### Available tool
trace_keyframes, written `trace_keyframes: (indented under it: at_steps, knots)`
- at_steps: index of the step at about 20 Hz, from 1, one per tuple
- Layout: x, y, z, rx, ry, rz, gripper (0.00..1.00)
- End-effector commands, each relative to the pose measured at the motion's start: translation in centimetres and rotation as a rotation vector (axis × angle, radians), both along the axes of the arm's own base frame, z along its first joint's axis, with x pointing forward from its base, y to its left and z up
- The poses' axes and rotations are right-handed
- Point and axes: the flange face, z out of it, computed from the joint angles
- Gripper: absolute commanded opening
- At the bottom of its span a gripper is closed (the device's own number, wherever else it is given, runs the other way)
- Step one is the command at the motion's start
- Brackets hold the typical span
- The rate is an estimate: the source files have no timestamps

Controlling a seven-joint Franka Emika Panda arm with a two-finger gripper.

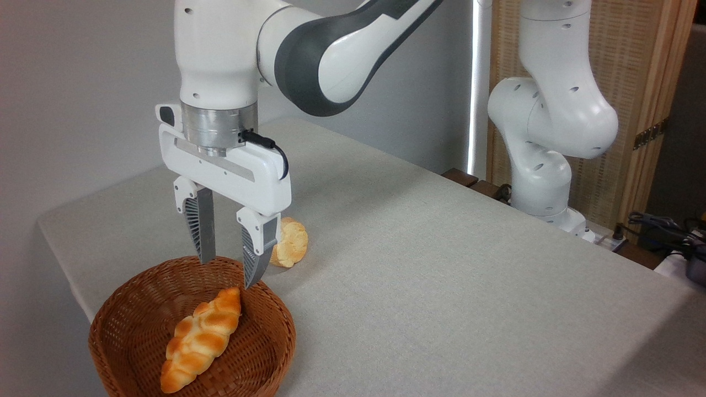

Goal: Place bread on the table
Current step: 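Lower the open gripper down into the wicker basket over the braided roll, then close the gripper on the braided bread roll inside the basket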

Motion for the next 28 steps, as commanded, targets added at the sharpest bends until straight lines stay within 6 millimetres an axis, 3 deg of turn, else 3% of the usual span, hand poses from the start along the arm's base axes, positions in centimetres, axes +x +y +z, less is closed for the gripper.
trace_keyframes:
  at_steps: [1,10,24,28]
  knots:
    - [1.0,-0.2,-0.5,-0.032,-0.038,0.079,1.00]
    - [2.5,-0.9,-2.9,-0.034,-0.070,0.109,1.00]
    - [4.6,-1.4,-8.4,-0.031,-0.077,0.106,1.00]
    - [4.8,-2.7,-9.1,-0.038,-0.096,0.089,1.00]
